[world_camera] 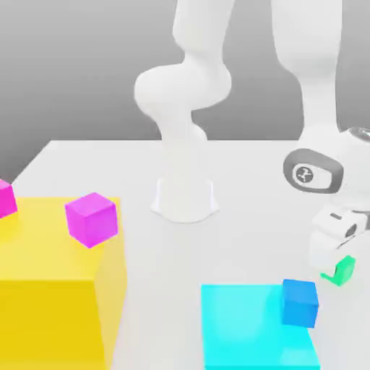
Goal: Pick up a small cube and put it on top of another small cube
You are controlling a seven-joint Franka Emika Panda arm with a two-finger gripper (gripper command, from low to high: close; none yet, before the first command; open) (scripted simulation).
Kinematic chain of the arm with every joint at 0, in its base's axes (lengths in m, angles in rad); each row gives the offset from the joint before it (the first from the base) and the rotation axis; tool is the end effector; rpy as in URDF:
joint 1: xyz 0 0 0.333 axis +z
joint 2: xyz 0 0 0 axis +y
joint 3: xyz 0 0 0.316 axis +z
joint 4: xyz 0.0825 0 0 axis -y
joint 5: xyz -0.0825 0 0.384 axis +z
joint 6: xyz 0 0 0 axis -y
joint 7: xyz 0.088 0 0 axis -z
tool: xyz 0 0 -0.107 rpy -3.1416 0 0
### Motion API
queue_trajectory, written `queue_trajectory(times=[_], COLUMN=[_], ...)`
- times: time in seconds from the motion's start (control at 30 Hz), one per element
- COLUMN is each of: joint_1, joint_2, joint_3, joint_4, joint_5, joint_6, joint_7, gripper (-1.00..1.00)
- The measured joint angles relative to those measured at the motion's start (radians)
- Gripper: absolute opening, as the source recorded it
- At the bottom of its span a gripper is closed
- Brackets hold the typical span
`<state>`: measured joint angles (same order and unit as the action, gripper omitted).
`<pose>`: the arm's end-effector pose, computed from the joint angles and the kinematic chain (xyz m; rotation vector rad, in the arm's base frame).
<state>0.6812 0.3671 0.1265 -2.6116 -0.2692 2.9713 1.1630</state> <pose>0.2726 0.3199 0.1269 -3.1367 0.1542 -0.0011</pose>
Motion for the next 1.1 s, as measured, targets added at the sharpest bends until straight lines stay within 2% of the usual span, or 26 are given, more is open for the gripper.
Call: queue_trajectory(times=[0.1, 0.2, 0.27, 0.47, 0.83, 1.0, 1.1], joint_1=[-0.027, -0.062, -0.095, -0.381, -0.664, -0.794, -0.862], joint_2=[-0.065, -0.169, -0.236, -0.404, -0.604, -0.654, -0.592], joint_3=[0.036, 0.089, 0.082, -0.054, -0.366, -0.523, -0.630], joint_4=[-0.014, -0.037, -0.032, 0.066, 0.199, 0.232, 0.226], joint_5=[0.039, 0.120, 0.177, 0.236, 0.186, 0.146, 0.144], joint_6=[-0.051, -0.131, -0.195, -0.419, -0.739, -0.840, -0.785], joint_7=[-0.031, -0.092, -0.180, -0.540, -1.015, -1.199, -1.324], gripper=[-1.00, -1.00, -1.00, -1.00, -1.00, -1.00, -1.00])
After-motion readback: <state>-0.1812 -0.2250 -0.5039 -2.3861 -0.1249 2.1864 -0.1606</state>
